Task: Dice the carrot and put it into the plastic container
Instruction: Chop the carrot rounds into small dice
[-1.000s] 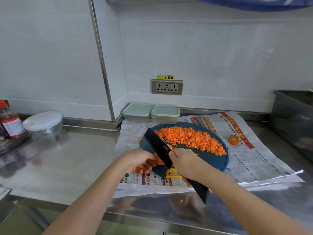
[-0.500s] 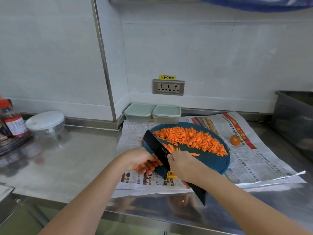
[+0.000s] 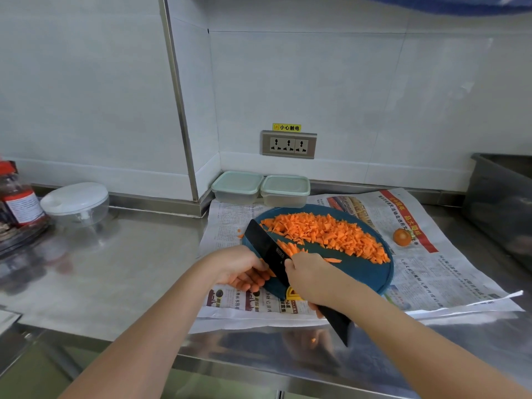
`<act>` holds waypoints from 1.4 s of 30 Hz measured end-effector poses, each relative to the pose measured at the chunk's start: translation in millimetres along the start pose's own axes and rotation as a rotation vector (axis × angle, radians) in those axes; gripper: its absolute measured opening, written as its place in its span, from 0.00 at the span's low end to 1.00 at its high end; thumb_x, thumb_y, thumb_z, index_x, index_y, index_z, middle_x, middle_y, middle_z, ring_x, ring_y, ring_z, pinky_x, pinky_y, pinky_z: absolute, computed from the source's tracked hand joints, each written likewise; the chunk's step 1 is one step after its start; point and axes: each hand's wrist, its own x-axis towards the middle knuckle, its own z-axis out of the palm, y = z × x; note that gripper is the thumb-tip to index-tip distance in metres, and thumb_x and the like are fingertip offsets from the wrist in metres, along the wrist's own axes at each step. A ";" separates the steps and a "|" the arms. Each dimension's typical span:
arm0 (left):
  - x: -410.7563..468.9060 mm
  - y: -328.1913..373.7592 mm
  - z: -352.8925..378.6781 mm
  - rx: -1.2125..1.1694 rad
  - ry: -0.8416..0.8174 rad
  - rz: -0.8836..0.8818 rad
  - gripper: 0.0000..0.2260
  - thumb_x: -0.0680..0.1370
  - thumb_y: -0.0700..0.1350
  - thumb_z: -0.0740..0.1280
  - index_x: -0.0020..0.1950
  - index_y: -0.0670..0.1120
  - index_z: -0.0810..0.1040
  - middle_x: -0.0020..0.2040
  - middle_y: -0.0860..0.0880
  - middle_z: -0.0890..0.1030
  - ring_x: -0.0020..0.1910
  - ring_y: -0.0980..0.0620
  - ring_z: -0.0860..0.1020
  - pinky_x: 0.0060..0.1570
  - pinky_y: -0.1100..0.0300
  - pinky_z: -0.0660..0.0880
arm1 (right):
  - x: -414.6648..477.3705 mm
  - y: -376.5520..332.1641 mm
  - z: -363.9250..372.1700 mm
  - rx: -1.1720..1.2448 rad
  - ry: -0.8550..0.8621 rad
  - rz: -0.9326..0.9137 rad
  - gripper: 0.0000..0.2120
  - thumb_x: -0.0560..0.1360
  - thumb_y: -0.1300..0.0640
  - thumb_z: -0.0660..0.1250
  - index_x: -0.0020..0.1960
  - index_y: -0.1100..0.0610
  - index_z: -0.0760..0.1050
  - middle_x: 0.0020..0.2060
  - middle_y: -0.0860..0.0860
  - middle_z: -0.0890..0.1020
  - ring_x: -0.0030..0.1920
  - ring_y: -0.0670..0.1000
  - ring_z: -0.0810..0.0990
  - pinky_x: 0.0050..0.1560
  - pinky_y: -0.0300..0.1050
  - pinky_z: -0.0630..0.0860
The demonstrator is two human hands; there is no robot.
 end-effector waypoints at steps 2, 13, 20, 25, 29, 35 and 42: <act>0.2 0.6 0.0 -0.001 -0.008 -0.011 0.09 0.80 0.41 0.63 0.41 0.42 0.77 0.25 0.50 0.77 0.23 0.56 0.76 0.24 0.67 0.70 | 5.0 3.5 -2.1 -0.031 -0.022 -0.013 0.14 0.83 0.58 0.47 0.43 0.59 0.67 0.33 0.53 0.72 0.29 0.48 0.70 0.32 0.44 0.72; 4.2 -3.1 0.0 0.010 0.022 0.001 0.09 0.80 0.38 0.61 0.41 0.41 0.77 0.24 0.51 0.77 0.21 0.56 0.75 0.23 0.67 0.70 | 5.6 -9.9 9.5 -0.644 -0.003 -0.228 0.14 0.80 0.68 0.52 0.58 0.66 0.75 0.37 0.56 0.71 0.29 0.50 0.57 0.27 0.41 0.55; 3.7 -2.3 3.3 0.038 0.064 0.007 0.10 0.80 0.37 0.60 0.41 0.41 0.77 0.24 0.50 0.77 0.21 0.56 0.75 0.23 0.67 0.70 | 12.5 -16.9 15.8 -0.367 0.012 -0.101 0.16 0.82 0.65 0.51 0.62 0.66 0.73 0.58 0.60 0.76 0.54 0.57 0.75 0.36 0.41 0.68; -0.5 -0.2 9.9 0.108 0.102 -0.033 0.10 0.80 0.39 0.60 0.41 0.42 0.77 0.26 0.50 0.77 0.21 0.56 0.75 0.23 0.67 0.70 | 6.5 -19.0 13.0 0.108 0.014 0.065 0.15 0.82 0.65 0.49 0.62 0.65 0.71 0.54 0.58 0.76 0.58 0.59 0.75 0.36 0.44 0.66; -0.4 -2.5 8.9 0.122 0.187 -0.015 0.10 0.78 0.44 0.66 0.39 0.43 0.76 0.27 0.50 0.76 0.22 0.57 0.74 0.23 0.67 0.68 | -7.9 6.7 -6.3 0.462 -0.010 0.120 0.15 0.83 0.56 0.49 0.45 0.62 0.69 0.29 0.55 0.70 0.33 0.59 0.79 0.31 0.47 0.74; 1.4 -4.0 19.4 0.185 0.433 0.103 0.11 0.77 0.44 0.69 0.36 0.42 0.75 0.28 0.48 0.78 0.21 0.57 0.74 0.24 0.67 0.71 | -19.9 41.9 -36.7 0.706 0.106 0.212 0.18 0.82 0.52 0.53 0.41 0.61 0.70 0.25 0.54 0.73 0.19 0.51 0.69 0.21 0.38 0.68; 10.0 0.4 47.2 0.324 0.630 0.129 0.23 0.76 0.58 0.64 0.54 0.38 0.75 0.47 0.44 0.79 0.49 0.46 0.79 0.42 0.58 0.75 | -29.3 76.2 -42.9 0.760 0.168 0.289 0.18 0.82 0.51 0.53 0.41 0.61 0.70 0.26 0.55 0.73 0.20 0.51 0.69 0.21 0.39 0.68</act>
